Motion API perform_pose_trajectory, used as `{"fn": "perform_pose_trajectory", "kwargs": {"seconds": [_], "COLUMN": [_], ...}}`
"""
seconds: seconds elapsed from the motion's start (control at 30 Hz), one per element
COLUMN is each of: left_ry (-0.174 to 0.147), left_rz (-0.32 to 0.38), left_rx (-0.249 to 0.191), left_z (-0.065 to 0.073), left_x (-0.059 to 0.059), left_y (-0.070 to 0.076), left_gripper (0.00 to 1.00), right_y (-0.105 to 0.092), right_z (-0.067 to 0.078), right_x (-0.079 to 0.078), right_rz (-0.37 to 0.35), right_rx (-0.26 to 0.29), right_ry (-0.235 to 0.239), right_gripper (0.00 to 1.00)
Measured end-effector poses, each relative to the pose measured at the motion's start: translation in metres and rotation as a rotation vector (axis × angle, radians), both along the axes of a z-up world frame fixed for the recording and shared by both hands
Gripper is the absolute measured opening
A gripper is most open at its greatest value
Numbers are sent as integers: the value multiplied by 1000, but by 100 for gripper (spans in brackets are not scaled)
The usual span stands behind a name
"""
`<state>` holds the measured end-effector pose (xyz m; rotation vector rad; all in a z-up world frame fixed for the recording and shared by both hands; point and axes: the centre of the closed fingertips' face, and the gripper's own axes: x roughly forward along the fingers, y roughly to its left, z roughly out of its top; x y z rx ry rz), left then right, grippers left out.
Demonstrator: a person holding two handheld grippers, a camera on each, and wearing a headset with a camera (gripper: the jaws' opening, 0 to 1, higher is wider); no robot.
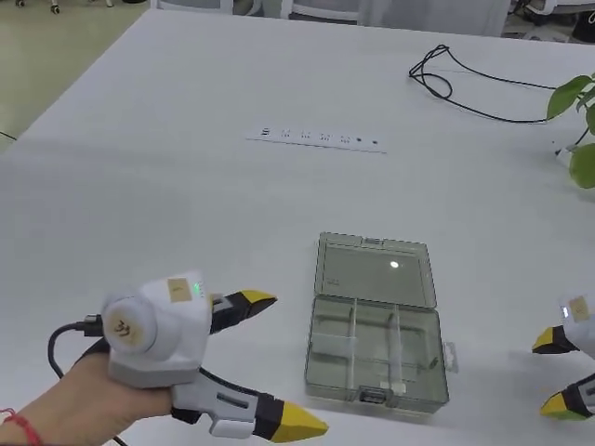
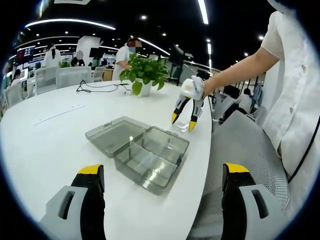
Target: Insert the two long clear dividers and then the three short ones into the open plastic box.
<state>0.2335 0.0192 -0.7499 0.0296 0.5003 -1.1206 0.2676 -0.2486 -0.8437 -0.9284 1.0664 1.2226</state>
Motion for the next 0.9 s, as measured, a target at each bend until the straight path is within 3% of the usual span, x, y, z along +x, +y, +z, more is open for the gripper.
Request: {"fn": "perform_pose_trajectory", "kwargs": {"seconds": [0.47,0.6,0.9], "left_ry": [5,6,5], "left_rz": [7,9,12], "left_rx": [-3,-5,-7], "left_z": [-1,-1,0], "left_x": [0,-1,-1], "left_y": [2,3,4], "left_gripper": [100,100,100], "right_y": [0,1,0], "right_z": [-3,-2,-2], "right_x": [4,3,3], "right_rz": [18,20,19], "right_rx": [-20,-22,-23], "right_ry": [-17,-19,-23], "right_gripper": [40,33,33]}}
